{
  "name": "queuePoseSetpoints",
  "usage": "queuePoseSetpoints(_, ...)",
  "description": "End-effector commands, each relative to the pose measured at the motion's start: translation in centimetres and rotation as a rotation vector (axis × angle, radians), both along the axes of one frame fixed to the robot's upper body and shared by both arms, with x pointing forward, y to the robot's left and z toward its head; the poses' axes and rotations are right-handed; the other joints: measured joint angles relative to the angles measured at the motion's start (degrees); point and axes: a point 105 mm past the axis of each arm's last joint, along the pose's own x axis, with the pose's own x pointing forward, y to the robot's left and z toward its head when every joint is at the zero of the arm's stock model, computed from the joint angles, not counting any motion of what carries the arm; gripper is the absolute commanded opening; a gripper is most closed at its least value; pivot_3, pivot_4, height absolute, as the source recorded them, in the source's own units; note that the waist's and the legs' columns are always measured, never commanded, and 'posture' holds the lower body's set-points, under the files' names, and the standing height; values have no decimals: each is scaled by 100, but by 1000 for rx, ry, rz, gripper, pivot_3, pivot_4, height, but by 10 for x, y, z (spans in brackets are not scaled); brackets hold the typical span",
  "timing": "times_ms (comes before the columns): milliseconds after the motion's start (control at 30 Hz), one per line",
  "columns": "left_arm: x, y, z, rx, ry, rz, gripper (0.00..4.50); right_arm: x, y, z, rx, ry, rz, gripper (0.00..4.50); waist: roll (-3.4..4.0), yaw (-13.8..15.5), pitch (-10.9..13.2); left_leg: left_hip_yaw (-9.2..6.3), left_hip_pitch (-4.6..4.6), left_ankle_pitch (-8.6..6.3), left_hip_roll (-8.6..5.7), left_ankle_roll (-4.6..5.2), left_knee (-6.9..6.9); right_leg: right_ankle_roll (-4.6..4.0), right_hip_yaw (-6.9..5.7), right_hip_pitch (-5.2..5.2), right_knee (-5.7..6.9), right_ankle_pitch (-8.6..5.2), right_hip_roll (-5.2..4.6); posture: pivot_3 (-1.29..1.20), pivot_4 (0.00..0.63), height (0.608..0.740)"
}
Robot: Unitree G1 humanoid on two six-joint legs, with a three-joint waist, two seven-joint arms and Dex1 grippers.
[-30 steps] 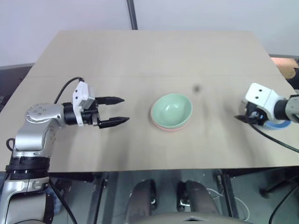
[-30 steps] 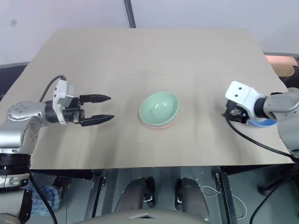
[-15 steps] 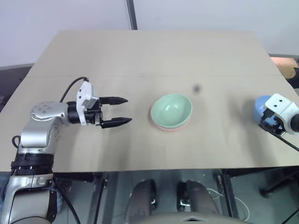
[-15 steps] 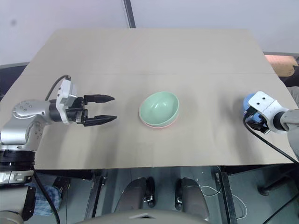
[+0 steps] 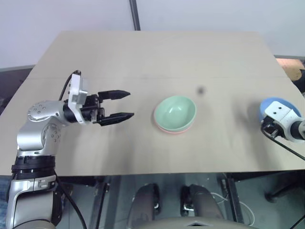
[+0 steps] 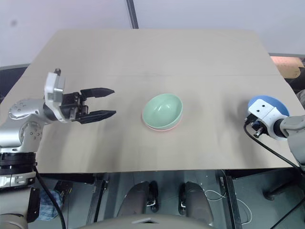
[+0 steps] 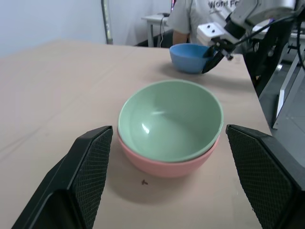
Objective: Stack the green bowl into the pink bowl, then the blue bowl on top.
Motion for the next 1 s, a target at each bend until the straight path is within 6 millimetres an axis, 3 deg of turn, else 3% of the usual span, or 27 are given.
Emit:
queuePoseSetpoints(33,-6,3,13,10,-49,-15,4046,2,1,7,-4,-31,5,69,0,0,0,0,0,0,0,0,1,0,0,0,0,0,0,0,150,740)
queuePoseSetpoints(200,-6,5,10,24,-45,-9,4046,4,5,9,-1,-42,17,69,0,0,0,0,0,0,0,0,1,0,0,0,0,0,0,0,150,740)
queuePoseSetpoints(367,-7,7,7,28,-38,-8,4046,15,29,30,17,-119,106,69,1,-21,0,1,1,0,1,0,1,0,3,0,2,0,1,0,150,740)
queuePoseSetpoints(500,-6,11,2,43,-27,4,4046,20,110,84,85,-270,392,69,12,-77,7,7,2,2,5,-3,1,0,14,-9,10,0,8,0,150,740)
queuePoseSetpoints(700,6,18,-10,118,-27,74,4046,-4,188,111,105,-321,748,69,7,34,4,-6,-10,6,5,-11,0,-3,-1,-10,3,0,6,0,150,740)
queuePoseSetpoints(1000,23,25,-22,231,-34,120,4046,-27,228,111,71,-288,1012,69,6,-7,5,-2,-14,1,1,-1,11,-1,-2,-11,7,1,1,0,150,740)
